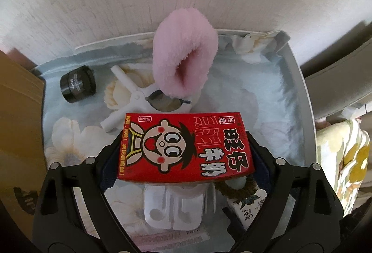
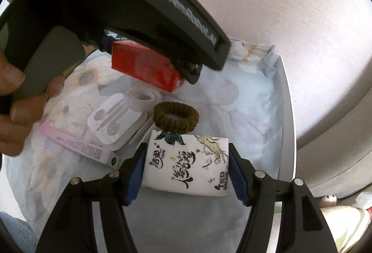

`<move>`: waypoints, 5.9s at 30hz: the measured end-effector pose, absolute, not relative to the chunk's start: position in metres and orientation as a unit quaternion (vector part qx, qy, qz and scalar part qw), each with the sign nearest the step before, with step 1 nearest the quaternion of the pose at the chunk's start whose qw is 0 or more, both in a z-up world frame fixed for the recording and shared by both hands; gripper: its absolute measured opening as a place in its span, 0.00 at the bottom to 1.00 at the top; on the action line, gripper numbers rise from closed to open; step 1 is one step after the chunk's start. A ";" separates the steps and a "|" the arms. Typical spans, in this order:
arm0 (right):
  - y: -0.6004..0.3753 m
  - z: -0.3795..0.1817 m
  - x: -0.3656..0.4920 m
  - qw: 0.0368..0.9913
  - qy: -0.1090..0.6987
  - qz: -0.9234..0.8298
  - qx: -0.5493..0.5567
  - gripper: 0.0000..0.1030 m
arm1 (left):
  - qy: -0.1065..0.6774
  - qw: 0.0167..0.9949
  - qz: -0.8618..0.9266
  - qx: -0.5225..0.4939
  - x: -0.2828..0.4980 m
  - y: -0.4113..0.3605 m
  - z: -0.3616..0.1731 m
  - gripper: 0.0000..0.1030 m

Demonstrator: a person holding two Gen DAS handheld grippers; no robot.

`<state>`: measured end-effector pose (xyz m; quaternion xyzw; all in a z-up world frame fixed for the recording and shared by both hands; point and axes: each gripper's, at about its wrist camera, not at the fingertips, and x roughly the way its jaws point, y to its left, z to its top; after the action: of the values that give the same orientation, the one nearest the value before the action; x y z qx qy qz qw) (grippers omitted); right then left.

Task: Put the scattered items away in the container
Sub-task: 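Grasp the red milk carton with the left gripper while the right grasps the white tissue pack, then carry both items over the cardboard box and open both grippers to drop them, then move both open grippers back over the tray table, then grasp the pink nail file with the left gripper while the right grasps the pink fluffy scrunchie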

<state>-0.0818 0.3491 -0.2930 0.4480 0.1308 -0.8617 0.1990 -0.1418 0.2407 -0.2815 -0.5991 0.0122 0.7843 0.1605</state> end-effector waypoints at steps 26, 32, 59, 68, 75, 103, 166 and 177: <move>0.263 -0.158 -0.054 0.193 0.069 -0.897 0.393 0.59 | 0.030 0.190 0.856 -0.480 -0.078 0.119 -0.135 0.88; 0.201 -0.130 -0.064 0.242 0.064 -0.890 0.382 0.59 | 0.026 0.137 0.879 -0.457 -0.057 0.037 -0.127 0.88; -0.015 -0.217 -0.155 0.315 0.171 -0.806 0.471 0.59 | 0.000 0.145 0.830 -0.538 -0.053 -0.056 -0.226 0.88; -0.017 -0.213 -0.160 0.327 0.142 -0.801 0.481 0.77 | 0.017 0.146 0.830 -0.537 -0.057 -0.052 -0.222 0.97; -0.003 -0.205 -0.164 0.315 0.118 -0.808 0.485 0.78 | -0.008 0.137 0.835 -0.532 -0.052 -0.062 -0.216 0.97; 0.068 -0.159 -0.101 0.301 0.070 -0.844 0.439 0.78 | -0.087 0.139 0.851 -0.500 -0.007 -0.058 -0.170 0.97; 0.278 -0.284 -0.229 0.172 0.049 -0.856 0.486 0.67 | 0.094 0.247 0.802 -0.535 -0.046 0.188 -0.294 0.59; 0.279 -0.284 -0.219 0.201 0.055 -0.853 0.479 0.46 | 0.154 0.273 0.799 -0.513 -0.023 0.204 -0.288 0.25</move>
<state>-0.2195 0.2791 -0.2844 0.4791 0.0551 -0.8527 0.2008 -0.0226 0.2036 -0.2880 -0.5131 0.1540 0.7992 0.2725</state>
